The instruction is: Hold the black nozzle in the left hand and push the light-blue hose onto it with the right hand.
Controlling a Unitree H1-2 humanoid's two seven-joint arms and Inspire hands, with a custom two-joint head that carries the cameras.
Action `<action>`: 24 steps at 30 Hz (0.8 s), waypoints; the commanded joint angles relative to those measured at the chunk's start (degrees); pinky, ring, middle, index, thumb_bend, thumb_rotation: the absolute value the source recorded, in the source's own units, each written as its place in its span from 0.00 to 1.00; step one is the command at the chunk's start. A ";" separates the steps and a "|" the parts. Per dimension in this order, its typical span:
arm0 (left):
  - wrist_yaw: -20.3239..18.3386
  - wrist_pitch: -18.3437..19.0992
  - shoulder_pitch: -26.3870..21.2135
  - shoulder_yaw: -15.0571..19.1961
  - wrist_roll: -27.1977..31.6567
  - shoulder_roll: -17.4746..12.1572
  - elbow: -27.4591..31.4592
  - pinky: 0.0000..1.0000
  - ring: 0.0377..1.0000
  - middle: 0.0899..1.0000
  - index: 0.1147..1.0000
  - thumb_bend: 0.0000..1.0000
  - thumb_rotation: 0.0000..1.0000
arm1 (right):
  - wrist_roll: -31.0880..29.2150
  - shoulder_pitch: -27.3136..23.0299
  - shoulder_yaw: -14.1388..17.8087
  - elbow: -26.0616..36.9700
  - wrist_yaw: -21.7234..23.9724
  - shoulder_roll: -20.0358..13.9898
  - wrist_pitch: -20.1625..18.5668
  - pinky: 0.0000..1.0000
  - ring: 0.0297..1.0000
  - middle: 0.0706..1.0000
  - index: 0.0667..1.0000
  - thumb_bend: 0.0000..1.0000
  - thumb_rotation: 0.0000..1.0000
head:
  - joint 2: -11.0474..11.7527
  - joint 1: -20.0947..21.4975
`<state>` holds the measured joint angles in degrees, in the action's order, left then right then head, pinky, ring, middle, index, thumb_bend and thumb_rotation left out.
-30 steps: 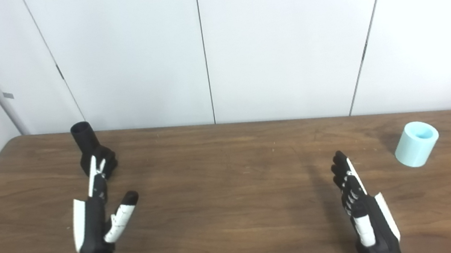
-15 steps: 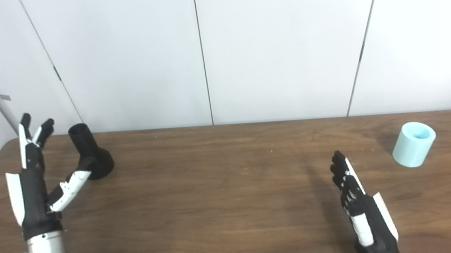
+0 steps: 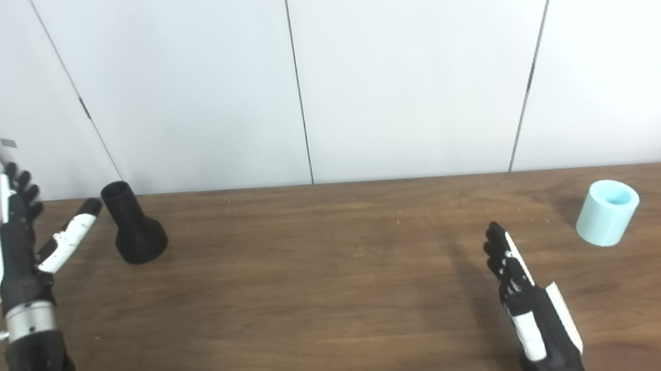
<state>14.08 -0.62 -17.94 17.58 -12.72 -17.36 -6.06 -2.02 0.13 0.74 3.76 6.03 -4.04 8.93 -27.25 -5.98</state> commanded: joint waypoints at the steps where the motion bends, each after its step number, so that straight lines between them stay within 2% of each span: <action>1: -0.56 -0.23 -2.94 -0.54 -0.19 -2.62 -0.66 0.93 0.95 0.97 0.95 0.83 0.50 | -0.08 2.34 -1.05 -3.80 -0.58 1.88 0.44 1.00 1.00 1.00 1.00 0.63 1.00 | -0.08 -0.09; 5: -2.17 -2.04 -4.56 -1.45 1.14 -4.78 -6.82 1.00 1.00 0.98 0.95 0.85 0.51 | -0.09 2.38 -1.12 -3.66 -0.65 1.92 0.24 1.00 1.00 1.00 1.00 0.63 1.00 | -0.08 -0.09; 11: -5.95 -6.46 -8.00 -3.21 4.75 -7.89 -17.45 0.81 0.91 0.94 0.91 0.93 0.47 | -0.02 2.67 -1.25 -2.76 -0.73 2.07 -0.47 1.00 1.00 1.00 1.00 0.63 1.00 | -0.73 0.15; 15: -6.51 -7.65 -9.04 -4.60 4.67 -8.69 -20.04 0.78 0.89 0.92 0.89 0.95 0.48 | 0.03 2.66 -1.22 -2.49 -0.78 2.10 -0.84 1.00 1.00 1.00 1.00 0.63 1.00 | -1.00 0.38; 20: -6.26 -8.42 -10.05 -6.53 3.58 -9.74 -23.13 0.81 0.88 0.91 0.87 0.98 0.48 | 0.17 2.76 -1.21 -2.05 -0.88 2.23 -1.34 1.00 1.00 1.00 1.00 0.63 1.00 | -1.23 0.53; 22: -6.53 -7.86 -10.41 -7.22 3.41 -10.06 -24.27 0.81 0.88 0.90 0.88 0.98 0.50 | 0.38 2.80 -1.22 -1.75 -0.96 2.34 -1.64 1.00 1.00 1.00 1.00 0.63 1.00 | -1.26 0.61; 24: -7.20 -6.76 -10.58 -7.80 3.62 -10.24 -24.46 0.81 0.86 0.85 0.86 0.98 0.50 | 0.55 2.85 -1.24 -1.51 -1.01 2.42 -1.83 1.00 1.00 1.00 1.00 0.64 1.00 | -1.39 0.72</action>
<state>6.95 -7.17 -25.63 9.80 -8.74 -25.42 -31.42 -1.37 0.45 0.51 4.69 5.61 -3.11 7.15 -28.48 -5.36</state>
